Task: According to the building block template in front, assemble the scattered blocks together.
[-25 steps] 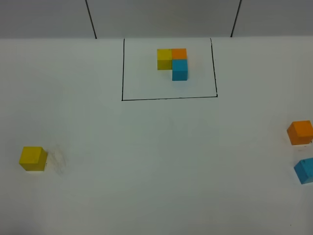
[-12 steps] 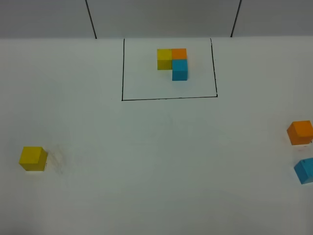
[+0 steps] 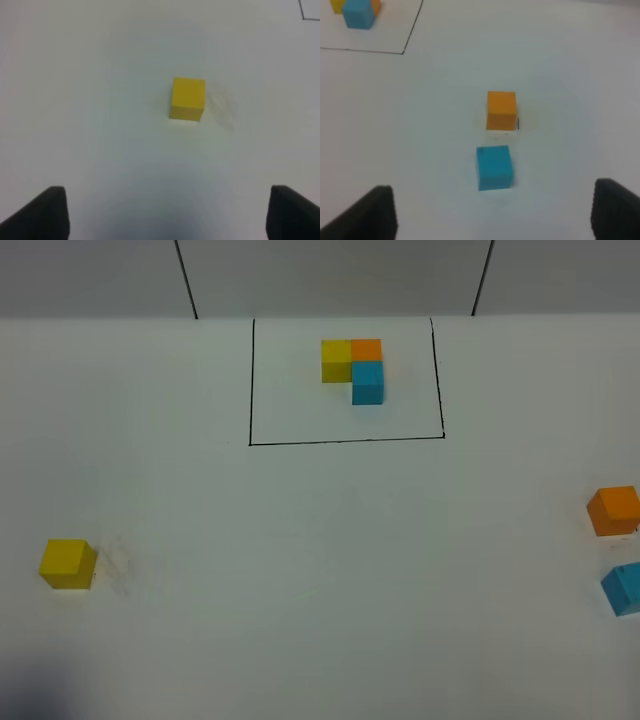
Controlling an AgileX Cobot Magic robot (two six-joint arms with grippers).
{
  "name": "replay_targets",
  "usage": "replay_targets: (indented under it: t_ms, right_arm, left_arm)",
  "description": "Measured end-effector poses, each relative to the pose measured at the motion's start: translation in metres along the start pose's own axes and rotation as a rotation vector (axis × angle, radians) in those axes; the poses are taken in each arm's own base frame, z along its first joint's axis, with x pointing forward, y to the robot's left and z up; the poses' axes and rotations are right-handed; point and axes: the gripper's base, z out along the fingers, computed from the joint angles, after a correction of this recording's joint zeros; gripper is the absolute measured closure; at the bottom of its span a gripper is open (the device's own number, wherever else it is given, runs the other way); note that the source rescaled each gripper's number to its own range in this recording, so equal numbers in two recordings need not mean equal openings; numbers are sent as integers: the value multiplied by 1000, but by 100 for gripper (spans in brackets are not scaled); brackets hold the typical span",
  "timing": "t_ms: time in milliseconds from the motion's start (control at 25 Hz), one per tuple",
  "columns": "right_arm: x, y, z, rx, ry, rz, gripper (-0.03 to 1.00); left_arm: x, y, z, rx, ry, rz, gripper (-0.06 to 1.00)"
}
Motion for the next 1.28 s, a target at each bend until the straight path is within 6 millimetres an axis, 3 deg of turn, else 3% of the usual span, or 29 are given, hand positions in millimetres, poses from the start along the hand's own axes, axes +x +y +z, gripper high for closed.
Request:
replay_targets:
  t_ms: [160,320,480,720,1280]
  right_arm:
    - [0,0,0,0,0,0,35]
    - [0,0,0,0,0,0,35]
    - [0,0,0,0,0,0,35]
    - [0,0,0,0,0,0,35]
    - [0,0,0,0,0,0,35]
  left_arm:
    - [-46,-7,19,-17,148,14,27]
    - [-82,-15,60,-31,310,50,27]
    - [-100,-21,112,-33,403,68,27]
    - [-103,-33,176,20,482,69,27]
    - [-82,-38,256,18,623,79,27]
